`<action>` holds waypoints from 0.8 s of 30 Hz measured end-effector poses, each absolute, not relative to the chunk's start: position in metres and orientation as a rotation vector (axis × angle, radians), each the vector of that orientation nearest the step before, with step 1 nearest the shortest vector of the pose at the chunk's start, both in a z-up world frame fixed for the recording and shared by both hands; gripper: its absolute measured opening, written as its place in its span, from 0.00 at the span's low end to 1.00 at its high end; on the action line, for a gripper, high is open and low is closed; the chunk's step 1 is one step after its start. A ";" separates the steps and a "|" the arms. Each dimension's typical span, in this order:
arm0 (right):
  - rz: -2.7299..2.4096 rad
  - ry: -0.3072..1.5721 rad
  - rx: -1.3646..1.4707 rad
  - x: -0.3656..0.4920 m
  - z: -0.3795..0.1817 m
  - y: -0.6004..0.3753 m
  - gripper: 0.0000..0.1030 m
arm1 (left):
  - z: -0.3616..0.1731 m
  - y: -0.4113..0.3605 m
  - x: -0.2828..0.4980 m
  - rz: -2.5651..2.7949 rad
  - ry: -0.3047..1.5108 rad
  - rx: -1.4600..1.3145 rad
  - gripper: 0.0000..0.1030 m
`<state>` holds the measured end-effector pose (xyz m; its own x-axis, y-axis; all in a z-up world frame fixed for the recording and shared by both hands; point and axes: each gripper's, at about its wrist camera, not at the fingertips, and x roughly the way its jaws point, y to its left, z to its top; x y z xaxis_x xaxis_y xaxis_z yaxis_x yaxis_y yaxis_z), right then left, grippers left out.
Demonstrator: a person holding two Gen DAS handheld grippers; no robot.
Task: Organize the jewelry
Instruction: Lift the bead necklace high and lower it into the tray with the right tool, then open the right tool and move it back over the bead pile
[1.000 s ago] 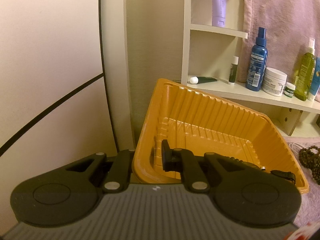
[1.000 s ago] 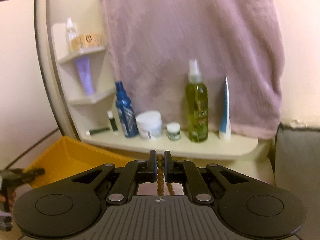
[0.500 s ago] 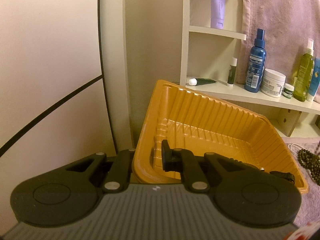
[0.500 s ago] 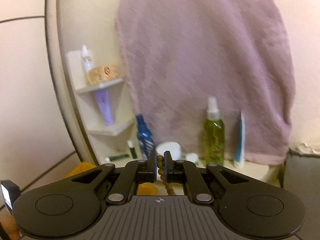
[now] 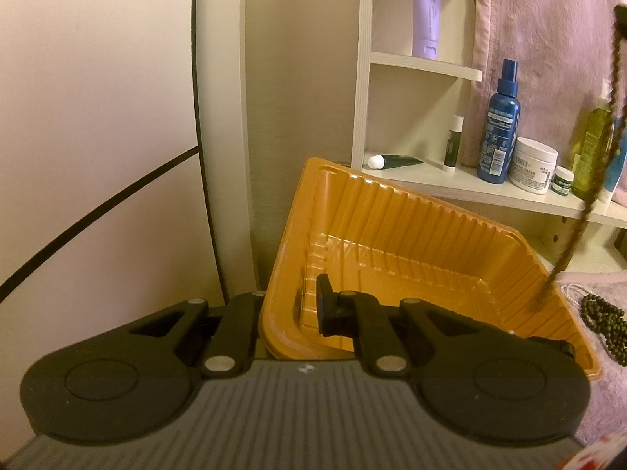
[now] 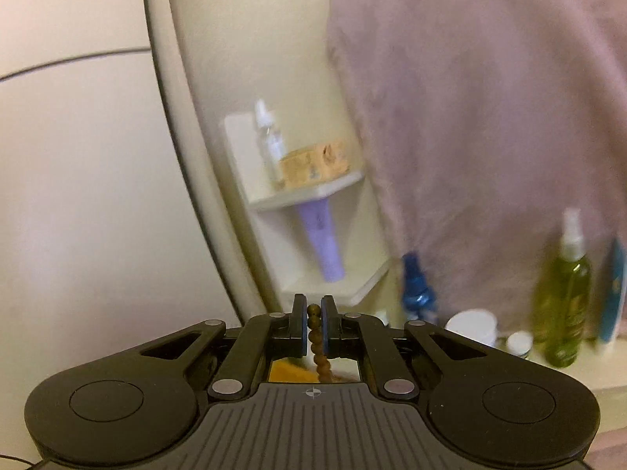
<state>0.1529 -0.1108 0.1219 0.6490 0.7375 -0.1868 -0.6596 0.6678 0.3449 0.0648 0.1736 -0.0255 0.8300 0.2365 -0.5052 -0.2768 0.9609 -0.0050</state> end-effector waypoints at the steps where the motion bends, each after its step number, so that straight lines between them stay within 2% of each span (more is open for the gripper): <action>1: 0.809 0.348 0.260 0.155 0.115 -0.105 0.06 | -0.026 0.174 0.065 0.273 0.525 -0.080 0.10; 15: 0.783 0.641 0.207 0.173 0.010 -0.054 0.07 | -0.025 0.173 0.064 0.276 0.525 -0.086 0.10; 18: 0.757 0.693 0.180 0.174 -0.006 -0.053 0.09 | -0.025 0.172 0.065 0.279 0.527 -0.087 0.10; 20: 0.737 0.713 0.176 0.171 -0.011 -0.055 0.19 | -0.025 0.172 0.065 0.279 0.528 -0.087 0.10; 22: 0.731 0.720 0.201 0.167 -0.015 -0.062 0.40 | -0.025 0.172 0.064 0.280 0.529 -0.088 0.10; 24: 0.720 0.716 0.221 0.160 -0.017 -0.071 0.46 | -0.026 0.172 0.064 0.282 0.530 -0.089 0.10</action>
<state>0.1603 -0.0706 -0.0170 0.5293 0.6692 -0.5216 -0.5250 0.7412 0.4183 0.0636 0.1722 -0.0256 0.8255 0.2420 -0.5099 -0.2877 0.9577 -0.0113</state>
